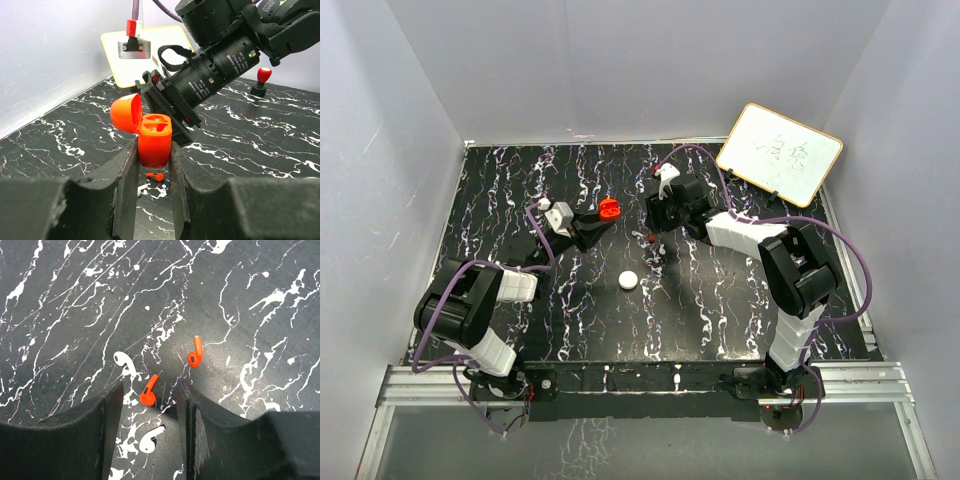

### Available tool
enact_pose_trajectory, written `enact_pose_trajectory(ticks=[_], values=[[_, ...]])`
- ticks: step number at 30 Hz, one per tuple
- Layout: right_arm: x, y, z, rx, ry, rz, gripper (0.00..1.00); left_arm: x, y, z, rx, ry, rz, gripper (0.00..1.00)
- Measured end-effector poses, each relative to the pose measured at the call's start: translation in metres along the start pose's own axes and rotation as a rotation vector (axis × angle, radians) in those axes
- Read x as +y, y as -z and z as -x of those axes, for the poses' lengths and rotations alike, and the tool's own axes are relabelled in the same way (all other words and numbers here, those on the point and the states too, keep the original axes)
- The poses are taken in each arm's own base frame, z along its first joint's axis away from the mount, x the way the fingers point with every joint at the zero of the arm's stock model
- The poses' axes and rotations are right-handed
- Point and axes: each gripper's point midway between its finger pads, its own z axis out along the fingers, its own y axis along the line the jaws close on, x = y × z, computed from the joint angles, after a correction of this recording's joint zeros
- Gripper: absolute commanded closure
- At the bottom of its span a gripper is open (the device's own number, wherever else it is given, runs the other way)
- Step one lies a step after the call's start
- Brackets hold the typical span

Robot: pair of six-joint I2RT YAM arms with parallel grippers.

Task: Insert the wireless bluetooth earbuds into the charging case
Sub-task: Adjust the earbud at the center of the board.

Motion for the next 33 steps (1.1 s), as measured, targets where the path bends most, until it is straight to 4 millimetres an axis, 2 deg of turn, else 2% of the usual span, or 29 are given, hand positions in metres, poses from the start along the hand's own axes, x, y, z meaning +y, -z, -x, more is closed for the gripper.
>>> enact_pose_trajectory(ticks=[11,19,28,33], values=[[-0.013,-0.002,-0.011,0.037,-0.008,-0.117,0.53,0.0,0.0,0.0,0.0,0.0,0.0,1.0],[-0.003,-0.019,-0.025,0.095,0.067,-0.196,0.48,0.0,0.0,0.0,0.0,0.0,0.0,1.0],[-0.011,-0.023,-0.011,0.081,0.108,-0.305,0.4,0.0,0.0,0.0,0.0,-0.001,0.0,1.0],[-0.011,-0.027,-0.021,0.112,0.123,-0.332,0.37,0.0,0.0,0.0,0.001,0.0,0.0,1.0]])
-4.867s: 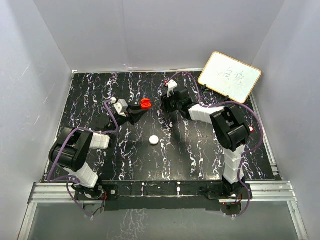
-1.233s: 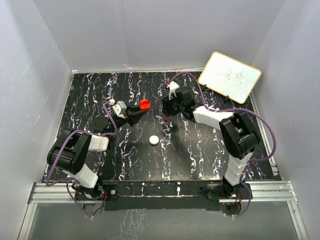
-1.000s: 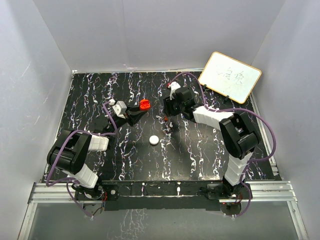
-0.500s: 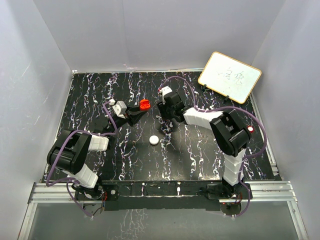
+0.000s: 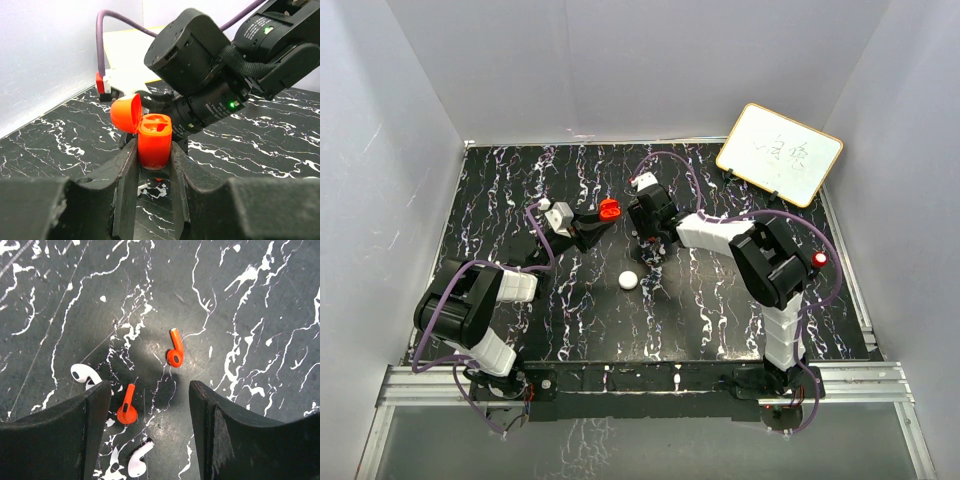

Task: Insert the wireless bluetooth earbuds into the charging case
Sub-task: Adjust the earbud at the center of the board.

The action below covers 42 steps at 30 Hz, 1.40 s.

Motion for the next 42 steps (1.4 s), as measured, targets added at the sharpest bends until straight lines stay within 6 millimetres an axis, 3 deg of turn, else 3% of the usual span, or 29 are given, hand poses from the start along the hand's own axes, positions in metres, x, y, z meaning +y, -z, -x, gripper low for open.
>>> enact_pose_trajectory(ticks=[7,42], values=[[0.004,-0.002,-0.019,0.06,0.024,-0.012,0.37,-0.001,0.001,-0.002,0.005,0.004,0.001,1.0],[-0.012,-0.007,-0.021,0.122,-0.085,-0.156,0.36,-0.001,0.002,-0.003,0.007,0.002,0.002,1.0]])
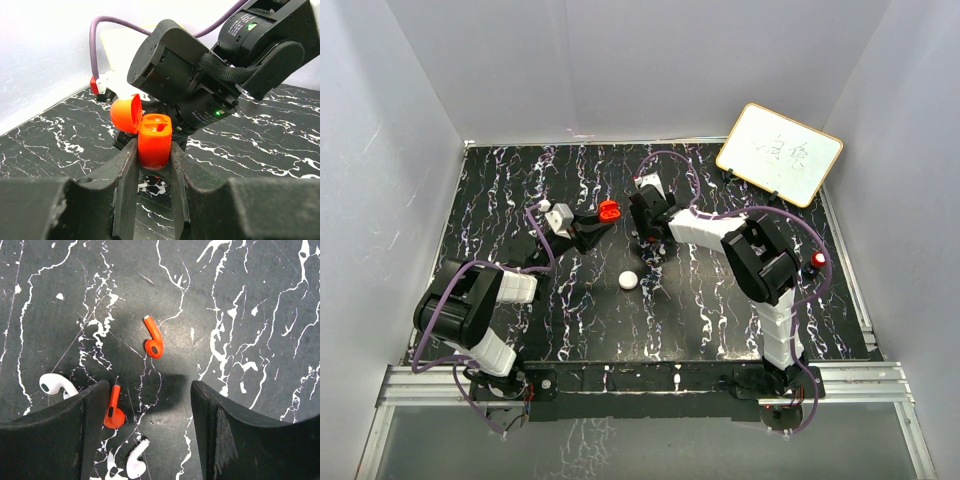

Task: Insert the wireless bluetooth earbuds into the charging case
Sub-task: Adjust the earbud at the center of the board.

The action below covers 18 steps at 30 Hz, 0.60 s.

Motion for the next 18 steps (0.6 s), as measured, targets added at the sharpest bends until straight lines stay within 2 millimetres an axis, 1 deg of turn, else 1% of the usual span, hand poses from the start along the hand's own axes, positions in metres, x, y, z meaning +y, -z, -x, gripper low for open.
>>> enact_pose_trajectory(ticks=[10,18], values=[[-0.02,0.003,-0.01,0.039,-0.05,-0.034,0.36,-0.001,0.0,0.004,-0.007,-0.006,-0.002,1.0],[-0.029,0.014,-0.024,0.067,-0.059,-0.046,0.36,-0.001,0.0,0.005,-0.01,-0.008,-0.002,1.0]])
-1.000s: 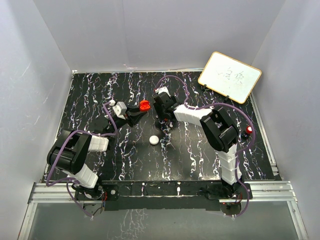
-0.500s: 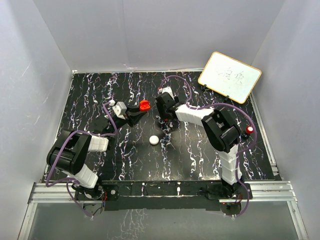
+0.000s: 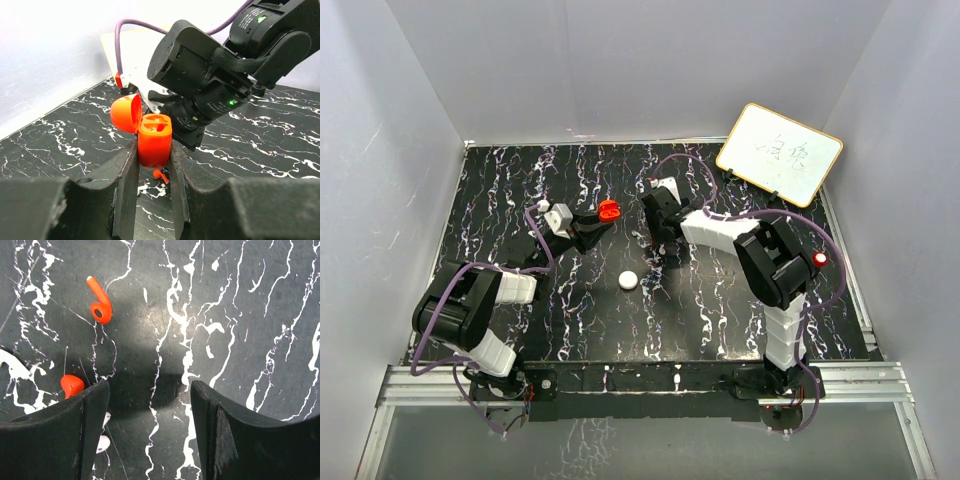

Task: Insert the wireless bluetooth earbuds into the charging case
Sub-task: Adjust the earbud at the center of the board, then pick up the earbud from the center of the board.

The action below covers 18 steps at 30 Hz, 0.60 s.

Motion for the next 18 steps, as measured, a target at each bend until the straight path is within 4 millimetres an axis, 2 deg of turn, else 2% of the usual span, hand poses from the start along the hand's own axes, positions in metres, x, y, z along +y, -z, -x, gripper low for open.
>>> enact_pose_trajectory(ticks=[5,8,13,16,18], values=[[-0.009,0.004,-0.007,0.015,-0.005,-0.013,0.38,0.0,0.0,0.0,0.0,0.0,0.0,1.0],[-0.014,0.008,-0.004,0.008,-0.018,-0.014,0.4,-0.001,0.001,-0.001,0.002,0.001,0.001,1.0],[-0.016,0.031,0.013,-0.045,-0.066,0.038,0.41,-0.002,0.002,-0.002,0.004,0.004,0.001,1.0],[-0.008,0.048,0.028,-0.099,-0.1,0.096,0.41,-0.002,0.002,-0.001,0.004,0.004,0.001,1.0],[0.005,0.057,0.038,-0.136,-0.118,0.143,0.43,-0.002,0.002,-0.001,0.004,0.003,0.001,1.0]])
